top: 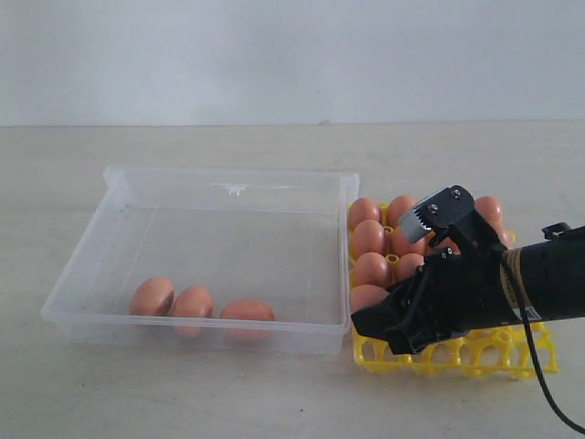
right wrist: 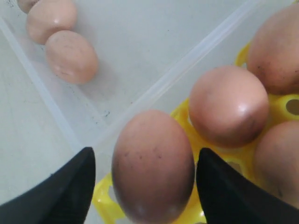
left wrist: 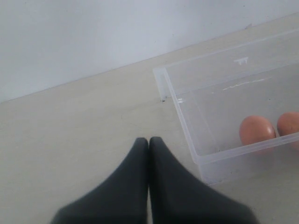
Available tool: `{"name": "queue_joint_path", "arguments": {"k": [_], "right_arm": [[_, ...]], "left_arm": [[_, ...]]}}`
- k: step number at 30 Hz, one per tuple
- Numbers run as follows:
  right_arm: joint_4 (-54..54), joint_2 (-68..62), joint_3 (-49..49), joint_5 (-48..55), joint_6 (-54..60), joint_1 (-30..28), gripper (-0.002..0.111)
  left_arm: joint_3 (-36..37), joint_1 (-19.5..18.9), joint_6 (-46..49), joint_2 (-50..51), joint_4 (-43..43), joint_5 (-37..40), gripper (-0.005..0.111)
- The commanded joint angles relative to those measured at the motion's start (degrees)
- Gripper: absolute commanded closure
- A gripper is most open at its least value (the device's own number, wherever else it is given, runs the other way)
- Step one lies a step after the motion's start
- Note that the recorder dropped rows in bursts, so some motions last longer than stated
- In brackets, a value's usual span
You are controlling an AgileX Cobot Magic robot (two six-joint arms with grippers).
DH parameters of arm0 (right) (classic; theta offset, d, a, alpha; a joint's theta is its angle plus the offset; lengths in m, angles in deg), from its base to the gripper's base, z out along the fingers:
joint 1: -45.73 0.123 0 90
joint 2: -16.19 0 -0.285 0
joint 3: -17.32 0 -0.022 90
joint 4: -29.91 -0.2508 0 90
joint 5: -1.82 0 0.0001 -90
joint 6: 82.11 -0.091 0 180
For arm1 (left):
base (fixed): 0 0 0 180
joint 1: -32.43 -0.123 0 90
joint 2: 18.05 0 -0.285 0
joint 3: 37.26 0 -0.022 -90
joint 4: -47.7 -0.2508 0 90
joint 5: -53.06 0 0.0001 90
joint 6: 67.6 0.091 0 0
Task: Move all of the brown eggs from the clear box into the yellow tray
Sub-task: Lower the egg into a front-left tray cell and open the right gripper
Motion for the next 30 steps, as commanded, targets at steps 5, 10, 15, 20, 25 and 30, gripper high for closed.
{"name": "queue_joint_path", "arguments": {"k": [5, 10, 15, 20, 25, 30], "right_arm": [[-4.1, 0.4, 0.2, 0.0, 0.2, 0.0, 0.048], [-5.4, 2.6, 0.3, -0.2, 1.2, 0.0, 0.048], [-7.5, 8.0, 0.3, 2.2, 1.2, 0.0, 0.049], [0.5, 15.0, 0.3, 9.3, -13.9, 0.0, 0.09], [21.5, 18.3, 0.3, 8.0, -40.2, 0.1, 0.109], [21.5, 15.6, 0.0, 8.0, -41.4, 0.5, 0.109]], "left_arm": [[-0.1, -0.1, 0.0, -0.1, 0.4, -0.4, 0.111], [-0.1, -0.1, 0.0, -0.1, 0.4, -0.4, 0.111], [-0.1, -0.1, 0.0, -0.1, 0.4, -0.4, 0.111], [-0.1, -0.1, 0.0, -0.1, 0.4, -0.4, 0.111], [-0.1, -0.1, 0.0, -0.1, 0.4, -0.4, 0.111], [-0.1, -0.1, 0.0, -0.1, 0.4, -0.4, 0.111]]}}
